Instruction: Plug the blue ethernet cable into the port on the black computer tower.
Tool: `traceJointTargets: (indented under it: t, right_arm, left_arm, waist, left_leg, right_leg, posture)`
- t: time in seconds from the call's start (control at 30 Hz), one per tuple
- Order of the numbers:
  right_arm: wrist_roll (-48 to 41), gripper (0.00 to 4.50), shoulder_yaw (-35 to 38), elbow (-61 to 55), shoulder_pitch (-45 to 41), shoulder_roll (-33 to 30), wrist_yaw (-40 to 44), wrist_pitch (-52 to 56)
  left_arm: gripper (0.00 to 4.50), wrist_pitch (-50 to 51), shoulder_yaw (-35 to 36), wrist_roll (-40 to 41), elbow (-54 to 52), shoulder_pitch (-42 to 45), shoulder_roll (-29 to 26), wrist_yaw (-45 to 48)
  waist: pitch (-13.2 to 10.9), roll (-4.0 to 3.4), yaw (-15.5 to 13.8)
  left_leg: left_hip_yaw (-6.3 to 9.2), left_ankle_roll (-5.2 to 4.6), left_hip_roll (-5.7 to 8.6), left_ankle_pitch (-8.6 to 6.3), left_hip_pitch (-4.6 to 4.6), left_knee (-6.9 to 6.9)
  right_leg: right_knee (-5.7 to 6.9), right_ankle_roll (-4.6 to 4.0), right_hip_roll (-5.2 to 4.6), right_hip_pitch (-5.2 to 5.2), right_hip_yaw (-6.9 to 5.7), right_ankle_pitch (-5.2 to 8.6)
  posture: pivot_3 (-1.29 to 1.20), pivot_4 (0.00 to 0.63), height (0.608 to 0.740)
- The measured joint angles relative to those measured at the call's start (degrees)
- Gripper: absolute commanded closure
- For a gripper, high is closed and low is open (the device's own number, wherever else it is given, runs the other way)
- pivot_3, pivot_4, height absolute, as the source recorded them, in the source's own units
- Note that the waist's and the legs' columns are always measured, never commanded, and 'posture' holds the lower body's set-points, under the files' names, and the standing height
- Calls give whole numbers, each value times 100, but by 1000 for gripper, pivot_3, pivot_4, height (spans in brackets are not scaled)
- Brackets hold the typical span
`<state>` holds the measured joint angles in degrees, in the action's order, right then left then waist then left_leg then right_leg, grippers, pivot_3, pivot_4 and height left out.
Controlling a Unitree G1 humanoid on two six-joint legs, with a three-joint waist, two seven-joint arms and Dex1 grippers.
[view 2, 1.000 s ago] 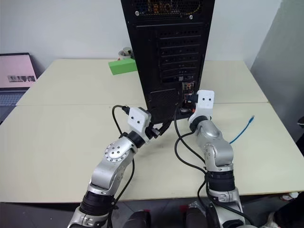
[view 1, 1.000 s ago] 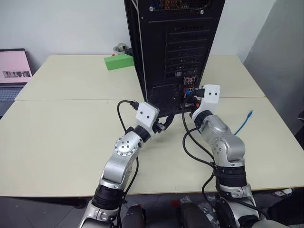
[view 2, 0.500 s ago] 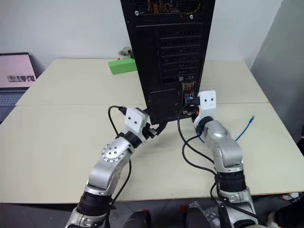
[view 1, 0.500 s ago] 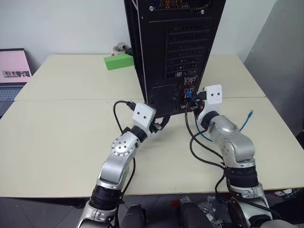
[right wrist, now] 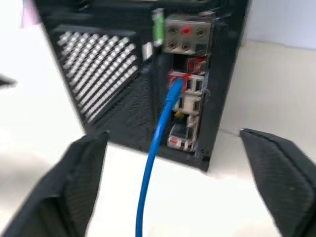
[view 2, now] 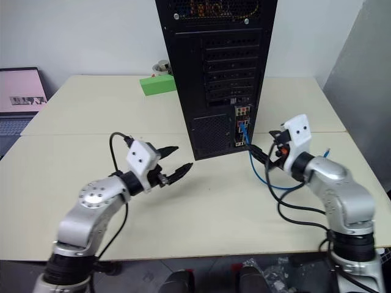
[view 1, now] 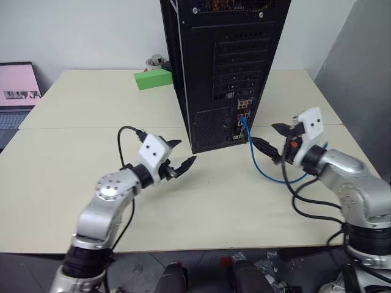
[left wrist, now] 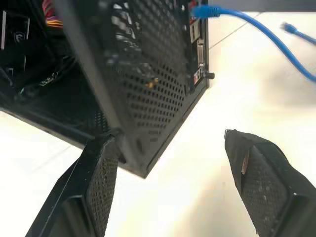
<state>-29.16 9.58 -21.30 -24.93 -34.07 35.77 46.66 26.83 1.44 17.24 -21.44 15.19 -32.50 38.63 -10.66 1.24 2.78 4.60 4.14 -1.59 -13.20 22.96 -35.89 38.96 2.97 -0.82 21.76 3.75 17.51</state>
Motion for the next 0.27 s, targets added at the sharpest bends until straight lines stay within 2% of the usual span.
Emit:
traceJointTargets:
  t: [0.1, 0.27]
  right_arm:
    - [-169, 32, 131, 163, 4, -335, 641, -301]
    - [-126, 32, 22, 854, -192, -511, 1177, -733]
  left_arm:
    - [966, 68, 178, 293, -20, 0, -213, 339]
    - [966, 251, 271, 687, -34, 29, -396, 618]
  waist:
    - [-1, 0, -4]
    - [-3, 1, 3]
  left_leg:
    - [-1, 0, -1, 0, -3, -1]
    - [-2, 0, -2, 0, -2, -2]
  right_leg:
    - [0, 1, 0, -3, 0, 0]
    - [1, 0, 0, -1, 2, 0]
  posture:
    - [0, 150, 740]
    - [0, 150, 740]
